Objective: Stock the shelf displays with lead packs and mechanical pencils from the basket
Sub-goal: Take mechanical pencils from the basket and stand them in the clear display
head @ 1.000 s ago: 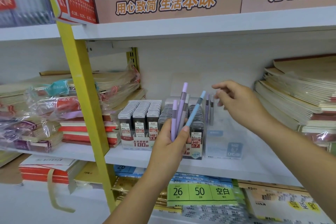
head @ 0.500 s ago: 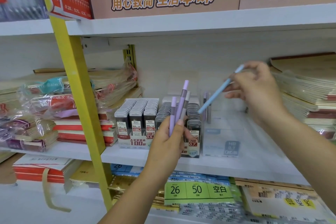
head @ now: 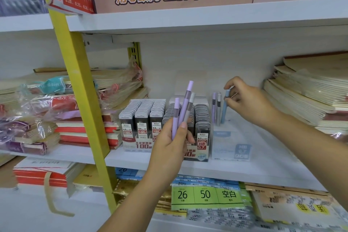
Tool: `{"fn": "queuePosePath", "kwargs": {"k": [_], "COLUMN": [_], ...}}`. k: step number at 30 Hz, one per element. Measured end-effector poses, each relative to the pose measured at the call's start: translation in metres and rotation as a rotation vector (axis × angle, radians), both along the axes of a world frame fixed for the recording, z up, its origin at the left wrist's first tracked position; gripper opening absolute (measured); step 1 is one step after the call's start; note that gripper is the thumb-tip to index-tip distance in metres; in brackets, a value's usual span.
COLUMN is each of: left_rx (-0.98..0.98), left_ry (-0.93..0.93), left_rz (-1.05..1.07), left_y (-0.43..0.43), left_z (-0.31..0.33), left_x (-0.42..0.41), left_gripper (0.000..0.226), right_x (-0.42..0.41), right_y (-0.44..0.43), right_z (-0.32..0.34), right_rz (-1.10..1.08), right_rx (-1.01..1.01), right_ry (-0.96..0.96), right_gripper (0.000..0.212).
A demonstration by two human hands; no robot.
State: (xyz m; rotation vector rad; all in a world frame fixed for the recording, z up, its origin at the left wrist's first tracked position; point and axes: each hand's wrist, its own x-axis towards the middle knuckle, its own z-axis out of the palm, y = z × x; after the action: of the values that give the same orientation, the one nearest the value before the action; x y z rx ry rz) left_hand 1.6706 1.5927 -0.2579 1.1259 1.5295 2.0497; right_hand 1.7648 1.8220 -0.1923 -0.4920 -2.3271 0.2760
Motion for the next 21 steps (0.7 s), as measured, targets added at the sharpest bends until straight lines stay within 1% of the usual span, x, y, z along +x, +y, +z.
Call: {"fn": "queuePosePath", "kwargs": {"k": [4, 9, 11, 14, 16, 17, 18, 19, 21], "left_rx": [-0.006, -0.004, -0.002, -0.007, -0.014, -0.018, -0.022, -0.027, -0.027], "left_ry": [-0.002, -0.005, -0.015, -0.024, -0.02, -0.018, -0.017, -0.02, -0.027], "left_rz": [0.01, 0.004, -0.005, -0.019, -0.034, -0.043, -0.053, -0.062, -0.077], "left_y": [0.0, 0.0, -0.001, -0.002, -0.004, -0.004, -0.004, -0.004, -0.004], "left_z": [-0.002, 0.0, 0.001, 0.002, 0.004, 0.005, 0.006, 0.007, 0.009], "left_x": [-0.002, 0.0, 0.002, 0.004, 0.006, 0.007, 0.008, 0.009, 0.011], "left_gripper": [0.019, 0.017, 0.018, 0.02, 0.022, 0.023, 0.023, 0.022, 0.022], "right_x": [0.001, -0.004, -0.004, 0.001, 0.005, 0.007, 0.01, 0.012, 0.015], "right_y": [-0.001, -0.004, -0.004, -0.007, -0.016, -0.024, -0.034, -0.046, -0.073], "right_z": [0.0, 0.005, 0.004, 0.0, 0.001, 0.003, 0.005, 0.007, 0.013], "right_rz": [0.034, -0.067, -0.146, -0.177, -0.171, -0.149, -0.101, -0.023, 0.21], "right_rx": [-0.031, 0.165, 0.18, 0.158, 0.179, 0.165, 0.101, -0.022, -0.364], "right_ry": [-0.015, -0.063, -0.101, -0.127, -0.057, 0.031, 0.128, 0.203, 0.242], "right_gripper": [0.023, 0.021, 0.024, 0.034, 0.037, 0.034, 0.03, 0.026, 0.019]}}
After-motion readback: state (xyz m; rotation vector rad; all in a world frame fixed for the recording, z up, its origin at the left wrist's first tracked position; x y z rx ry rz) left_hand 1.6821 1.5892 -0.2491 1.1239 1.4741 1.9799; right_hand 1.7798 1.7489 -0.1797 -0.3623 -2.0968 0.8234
